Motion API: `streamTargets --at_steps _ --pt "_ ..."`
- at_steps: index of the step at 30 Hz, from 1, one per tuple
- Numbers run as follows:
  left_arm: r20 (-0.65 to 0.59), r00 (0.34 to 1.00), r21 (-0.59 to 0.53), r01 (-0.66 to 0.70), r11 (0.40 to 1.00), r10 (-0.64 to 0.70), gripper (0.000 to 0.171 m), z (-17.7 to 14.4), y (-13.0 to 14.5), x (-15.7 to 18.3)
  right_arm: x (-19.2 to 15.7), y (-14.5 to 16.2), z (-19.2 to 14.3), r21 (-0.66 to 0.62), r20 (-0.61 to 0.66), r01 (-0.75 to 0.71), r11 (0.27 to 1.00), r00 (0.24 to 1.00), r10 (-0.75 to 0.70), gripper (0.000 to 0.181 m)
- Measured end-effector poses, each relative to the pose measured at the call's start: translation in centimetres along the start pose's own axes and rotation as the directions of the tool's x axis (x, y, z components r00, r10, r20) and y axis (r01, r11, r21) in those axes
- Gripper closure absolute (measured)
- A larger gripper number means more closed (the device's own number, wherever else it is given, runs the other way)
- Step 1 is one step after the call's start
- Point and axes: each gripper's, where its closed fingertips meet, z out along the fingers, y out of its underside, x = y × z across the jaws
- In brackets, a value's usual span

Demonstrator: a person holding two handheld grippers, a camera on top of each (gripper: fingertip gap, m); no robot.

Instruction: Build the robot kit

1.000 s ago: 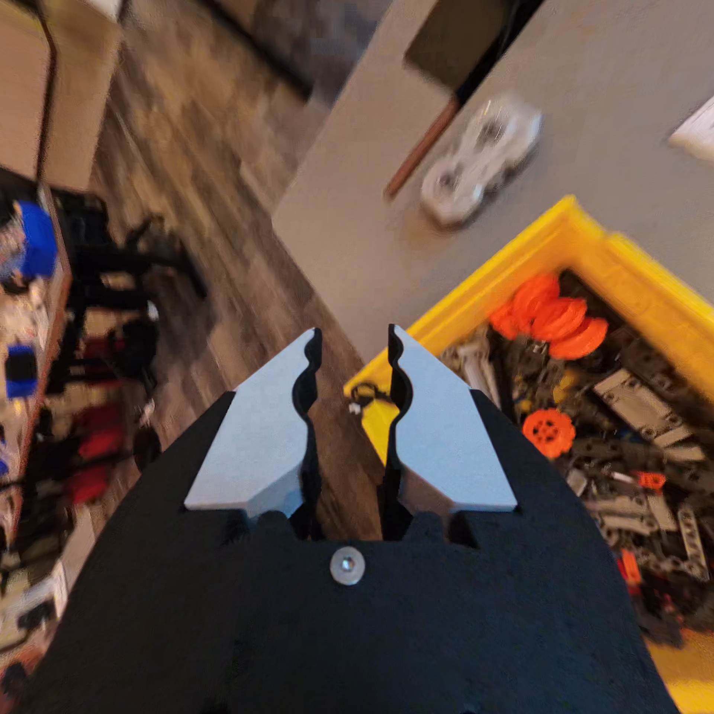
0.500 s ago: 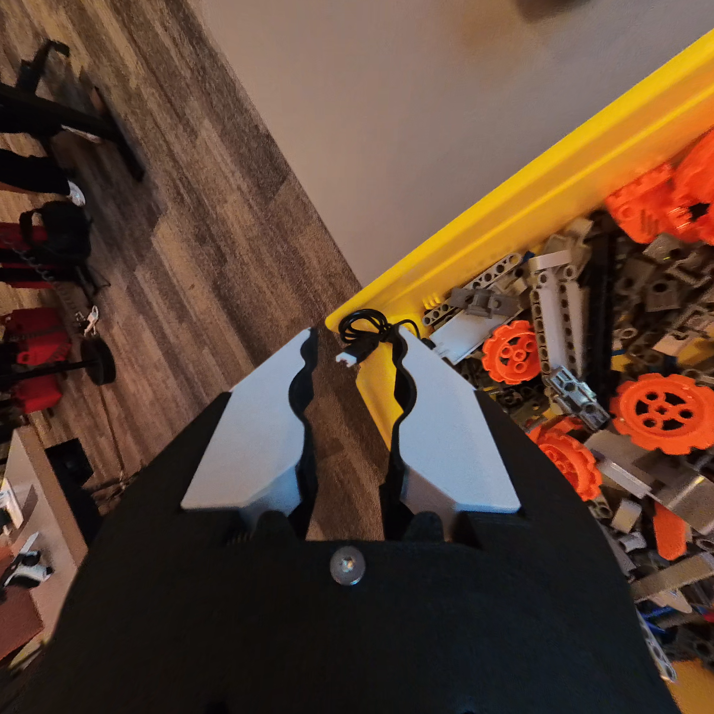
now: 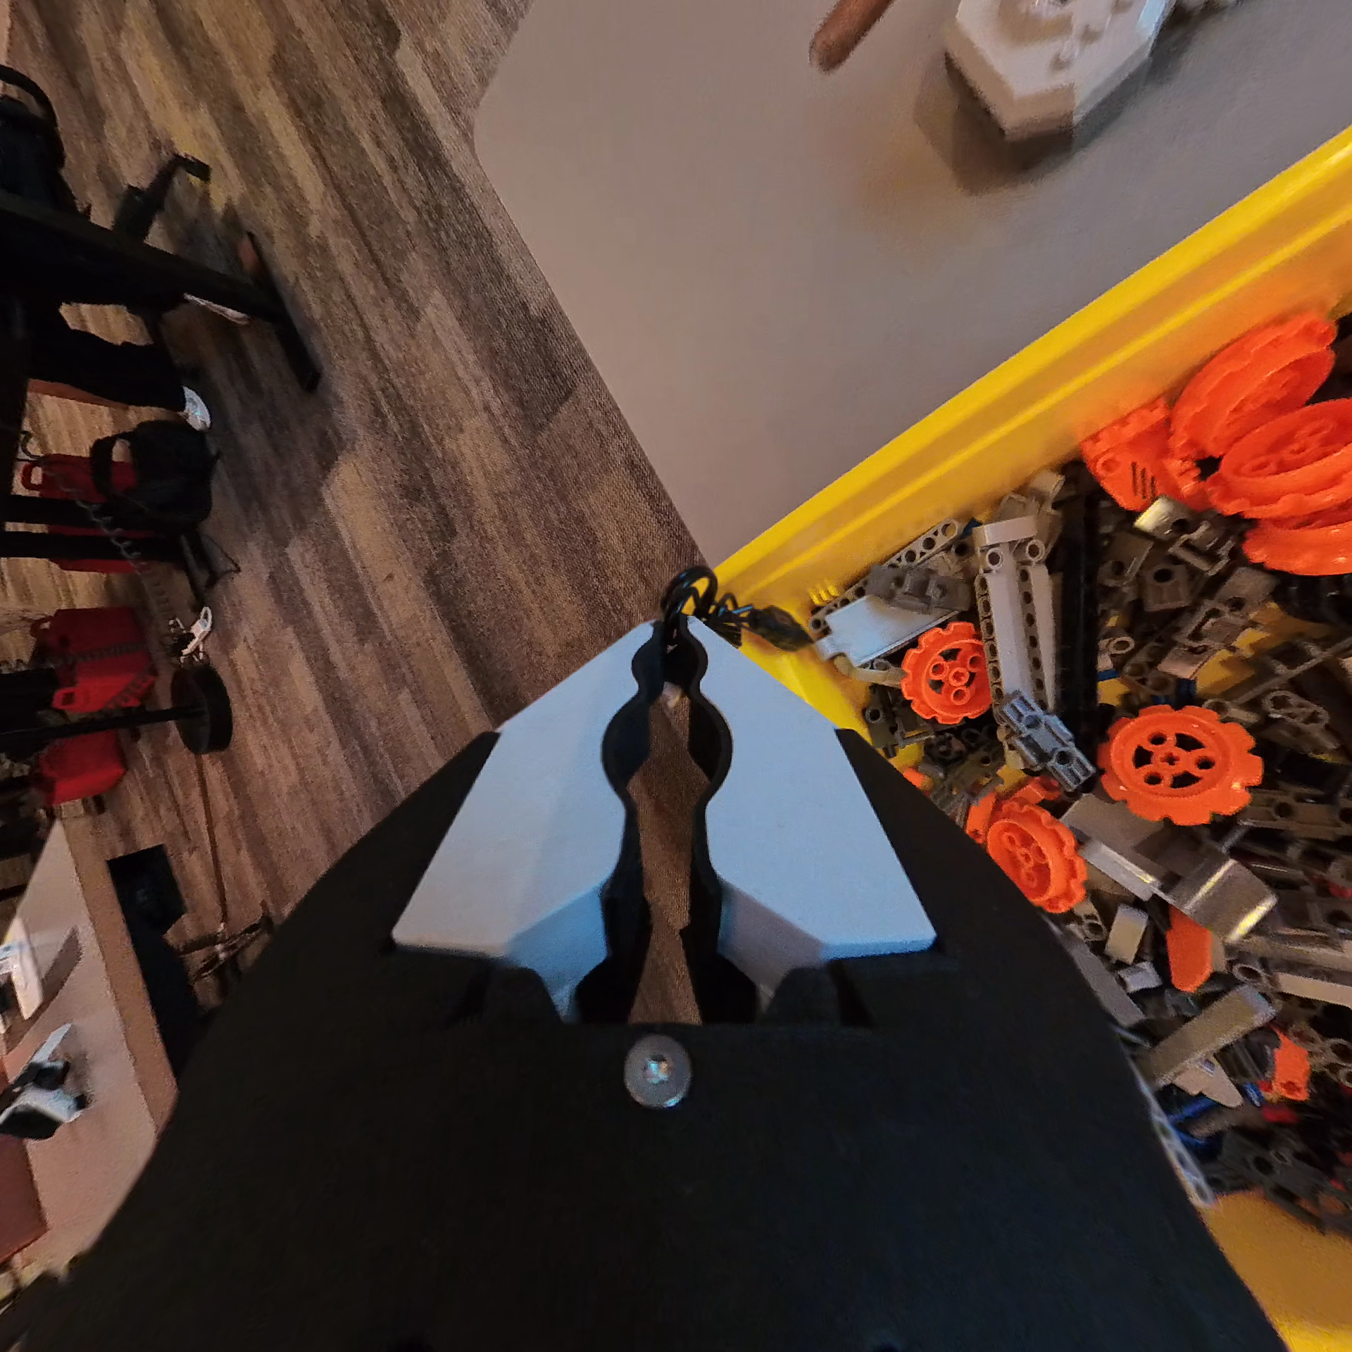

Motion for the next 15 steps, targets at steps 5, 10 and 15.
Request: streamTargets --at_steps 5,10,15 --pt "-0.031 0.995 0.098 0.096 0.99 -0.094 0.171 -3.7 -2.6 -0.8 -0.1 -0.1 -0.1 0.0 -0.009 0.016 1.0 1.0 -0.016 0.154" --pt "-0.114 0.974 0.193 0.215 0.957 -0.196 0.171 -7.1 -5.8 -0.6 -0.2 -0.2 -0.1 0.004 -0.008 0.017 1.0 1.0 -0.017 0.154" --pt "-0.305 0.894 0.228 0.402 0.887 -0.327 0.171 -8.5 -12.4 1.9 -0.6 -0.2 0.0 -0.001 0.001 0.029 1.0 1.0 -0.029 0.154"
